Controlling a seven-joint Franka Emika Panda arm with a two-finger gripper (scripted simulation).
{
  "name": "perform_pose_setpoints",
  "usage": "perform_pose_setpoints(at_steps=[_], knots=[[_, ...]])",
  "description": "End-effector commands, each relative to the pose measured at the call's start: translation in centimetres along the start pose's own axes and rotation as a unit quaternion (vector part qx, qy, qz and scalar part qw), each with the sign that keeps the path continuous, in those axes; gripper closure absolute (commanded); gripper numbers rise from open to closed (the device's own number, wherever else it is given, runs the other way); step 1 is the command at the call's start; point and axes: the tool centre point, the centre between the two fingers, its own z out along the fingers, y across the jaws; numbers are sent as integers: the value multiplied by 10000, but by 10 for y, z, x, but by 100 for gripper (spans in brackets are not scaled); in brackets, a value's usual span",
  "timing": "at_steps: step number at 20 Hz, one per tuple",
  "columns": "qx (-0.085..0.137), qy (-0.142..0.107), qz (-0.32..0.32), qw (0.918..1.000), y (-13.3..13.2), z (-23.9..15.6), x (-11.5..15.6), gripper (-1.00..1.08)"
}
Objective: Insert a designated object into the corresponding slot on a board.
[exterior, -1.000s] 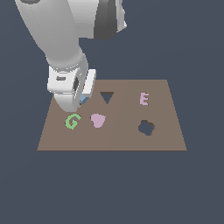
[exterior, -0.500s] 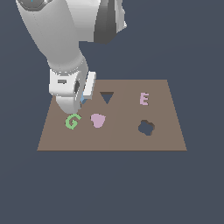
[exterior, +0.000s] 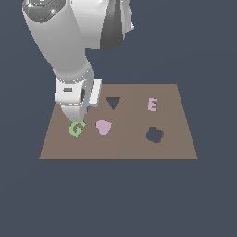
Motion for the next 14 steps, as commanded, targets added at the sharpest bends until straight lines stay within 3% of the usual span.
perform_pose_setpoints(at_steps=[1, 14], knots=[[5, 1, 0, 10000, 0, 1, 0, 108], [6, 1, -38, 10000, 0, -3, 0, 108]])
